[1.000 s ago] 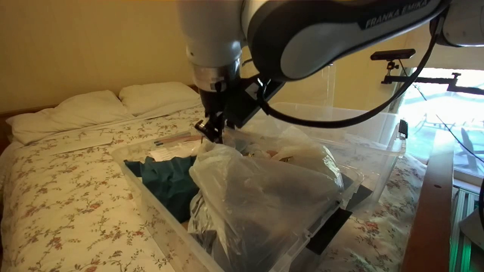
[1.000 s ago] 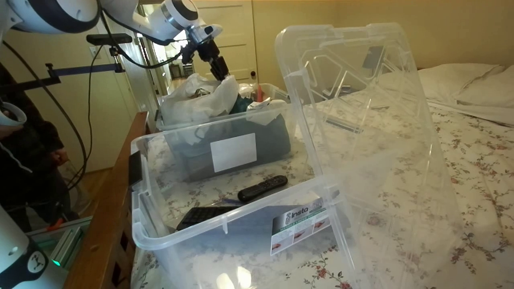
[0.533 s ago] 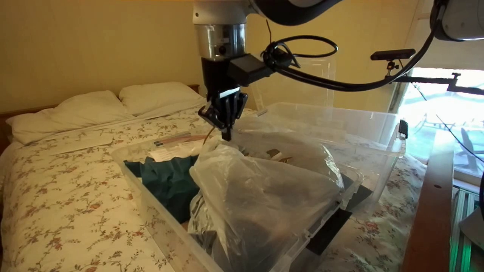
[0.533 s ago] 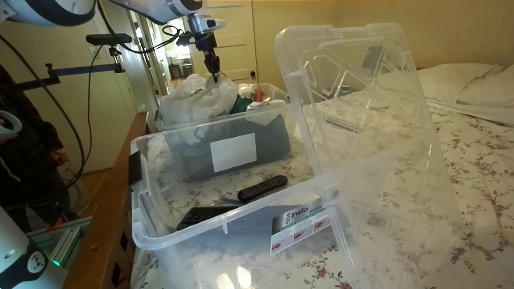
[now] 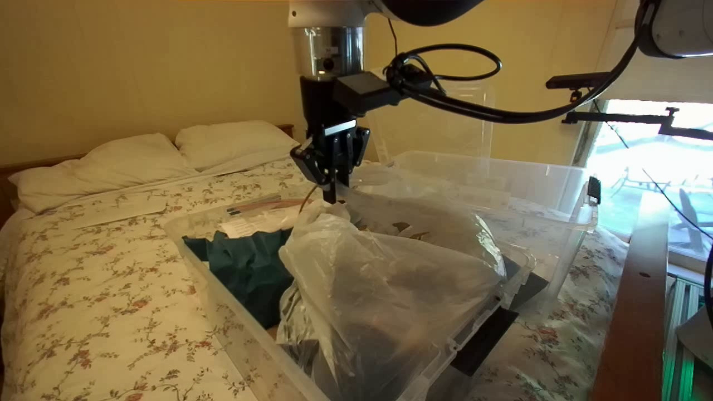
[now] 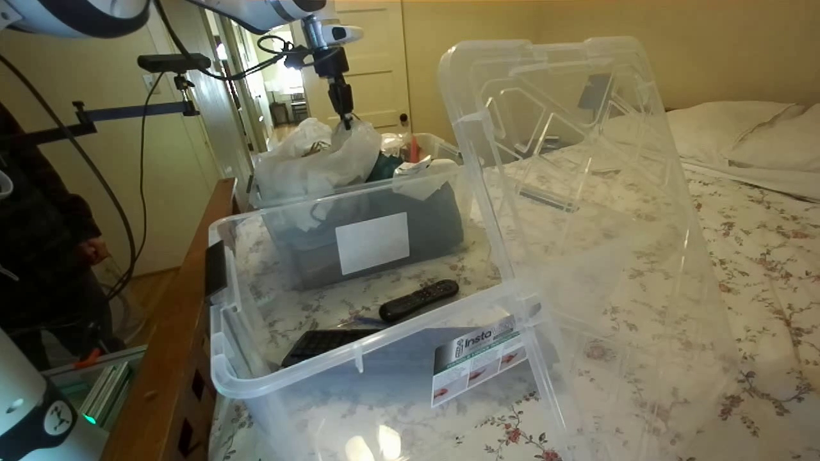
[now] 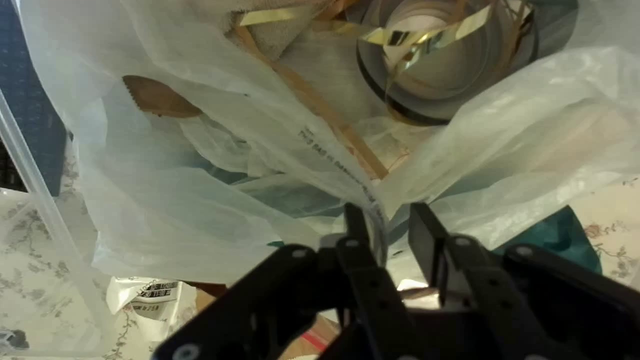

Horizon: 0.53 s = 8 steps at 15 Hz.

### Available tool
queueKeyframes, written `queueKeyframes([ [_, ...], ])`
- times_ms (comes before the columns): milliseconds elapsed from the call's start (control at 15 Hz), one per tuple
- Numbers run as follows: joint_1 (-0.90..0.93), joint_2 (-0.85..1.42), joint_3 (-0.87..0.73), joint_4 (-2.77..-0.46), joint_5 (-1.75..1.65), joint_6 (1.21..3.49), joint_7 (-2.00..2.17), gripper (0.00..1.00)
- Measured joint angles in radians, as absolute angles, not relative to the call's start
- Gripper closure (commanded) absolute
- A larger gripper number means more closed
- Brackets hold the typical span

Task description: Put the plastic inside the basket

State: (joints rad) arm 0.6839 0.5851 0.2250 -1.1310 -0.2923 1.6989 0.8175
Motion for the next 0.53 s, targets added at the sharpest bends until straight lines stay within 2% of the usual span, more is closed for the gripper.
queueKeyframes([
  [333,0.687,0.567,0.214,-1.153,-0.297,1.698,0.948,0.06],
  [400,0.688,0.568,0.209,-1.164,-0.299,1.7,0.979,0.01],
  [533,0.693,0.574,0.199,-1.19,-0.304,1.702,1.034,0.0],
])
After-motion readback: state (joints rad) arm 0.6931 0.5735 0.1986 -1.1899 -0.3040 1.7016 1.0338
